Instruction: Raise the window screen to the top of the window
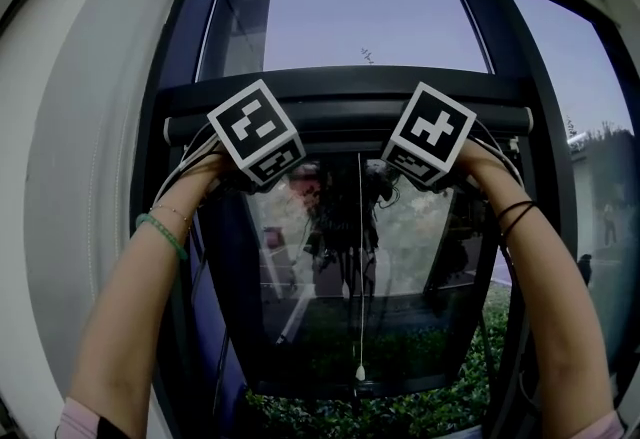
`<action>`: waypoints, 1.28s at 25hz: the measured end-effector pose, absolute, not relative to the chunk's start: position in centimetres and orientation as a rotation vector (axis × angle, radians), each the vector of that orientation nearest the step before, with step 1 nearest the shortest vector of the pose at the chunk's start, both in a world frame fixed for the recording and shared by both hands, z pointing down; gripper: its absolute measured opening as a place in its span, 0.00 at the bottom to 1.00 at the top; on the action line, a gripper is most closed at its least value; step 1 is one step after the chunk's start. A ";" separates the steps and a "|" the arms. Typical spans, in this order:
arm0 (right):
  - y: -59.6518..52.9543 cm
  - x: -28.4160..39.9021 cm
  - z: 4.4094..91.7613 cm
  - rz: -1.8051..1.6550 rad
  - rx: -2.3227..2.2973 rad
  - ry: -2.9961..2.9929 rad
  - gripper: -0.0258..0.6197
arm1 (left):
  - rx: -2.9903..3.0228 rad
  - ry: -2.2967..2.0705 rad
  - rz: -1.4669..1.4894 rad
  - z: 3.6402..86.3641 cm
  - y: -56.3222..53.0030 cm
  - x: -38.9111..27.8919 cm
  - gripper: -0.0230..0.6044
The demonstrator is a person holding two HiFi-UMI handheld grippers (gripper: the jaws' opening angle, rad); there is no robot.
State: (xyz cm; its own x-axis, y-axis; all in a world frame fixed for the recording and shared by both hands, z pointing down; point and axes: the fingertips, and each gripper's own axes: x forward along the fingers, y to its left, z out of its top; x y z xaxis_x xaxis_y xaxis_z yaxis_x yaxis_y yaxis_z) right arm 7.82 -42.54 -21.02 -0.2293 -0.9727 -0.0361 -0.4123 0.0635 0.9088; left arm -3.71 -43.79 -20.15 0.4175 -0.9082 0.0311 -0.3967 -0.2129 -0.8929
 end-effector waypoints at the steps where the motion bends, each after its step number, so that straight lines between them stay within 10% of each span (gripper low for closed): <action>1: -42.5 7.8 -21.1 -1.131 1.388 -1.709 0.11 | -1.784 1.125 -0.738 -20.2 -43.7 -3.7 0.12; 10: -41.5 7.1 -19.9 -1.144 1.395 -1.808 0.26 | -1.839 1.114 -0.591 -20.0 -42.6 -3.9 0.13; 32: -37.5 4.7 -5.3 -1.072 1.203 -1.986 0.26 | -1.933 0.892 -0.770 -3.4 -40.3 -4.8 0.12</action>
State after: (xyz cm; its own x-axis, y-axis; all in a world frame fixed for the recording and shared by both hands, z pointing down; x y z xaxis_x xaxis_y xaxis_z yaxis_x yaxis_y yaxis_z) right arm 4.70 -37.51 -5.32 -0.4282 -0.9012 0.0662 -0.4391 0.2716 0.8564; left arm -4.84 -40.32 -3.40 0.5564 -0.8128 0.1726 -0.2895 -0.3844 -0.8766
